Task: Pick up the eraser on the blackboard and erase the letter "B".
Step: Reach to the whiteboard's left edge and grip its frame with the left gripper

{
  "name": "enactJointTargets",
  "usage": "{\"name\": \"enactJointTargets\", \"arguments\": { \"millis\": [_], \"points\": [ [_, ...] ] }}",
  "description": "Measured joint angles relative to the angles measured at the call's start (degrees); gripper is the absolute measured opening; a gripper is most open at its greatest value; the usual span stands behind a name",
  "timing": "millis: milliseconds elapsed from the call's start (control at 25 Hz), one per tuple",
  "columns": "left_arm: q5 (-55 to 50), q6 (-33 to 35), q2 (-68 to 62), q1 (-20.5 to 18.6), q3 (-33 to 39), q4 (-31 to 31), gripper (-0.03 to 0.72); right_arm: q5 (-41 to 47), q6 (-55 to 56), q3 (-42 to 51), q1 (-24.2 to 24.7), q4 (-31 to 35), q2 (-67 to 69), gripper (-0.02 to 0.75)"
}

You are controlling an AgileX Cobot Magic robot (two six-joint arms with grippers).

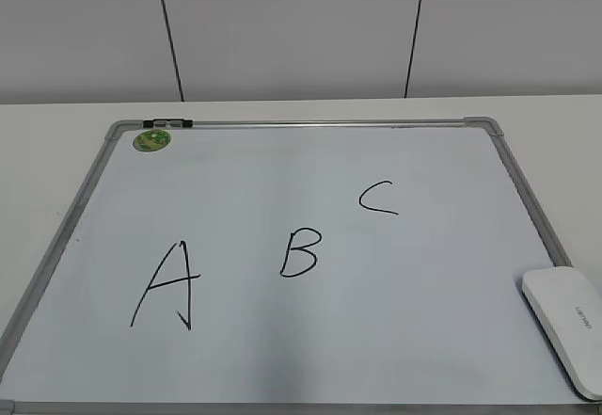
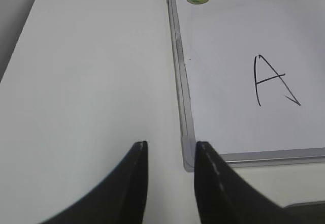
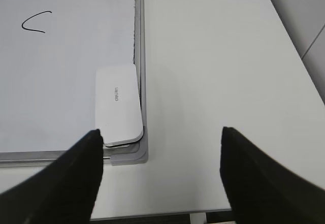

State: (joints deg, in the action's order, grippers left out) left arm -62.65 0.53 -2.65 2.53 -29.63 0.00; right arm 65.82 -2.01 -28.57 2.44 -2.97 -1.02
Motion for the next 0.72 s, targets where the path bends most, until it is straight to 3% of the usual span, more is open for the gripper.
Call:
{"name": "enactJointTargets", "arguments": {
  "millis": [360, 720],
  "points": [
    [2.1, -1.8, -20.7, 0.0, -3.1, 0.0, 0.243, 0.0, 0.0, 0.0, 0.0, 0.0, 0.0, 0.542],
    [5.9, -2.3, -51.0, 0.0, -12.7, -0.8, 0.243, 0.0, 0.0, 0.0, 0.0, 0.0, 0.0, 0.542]
  ]
}}
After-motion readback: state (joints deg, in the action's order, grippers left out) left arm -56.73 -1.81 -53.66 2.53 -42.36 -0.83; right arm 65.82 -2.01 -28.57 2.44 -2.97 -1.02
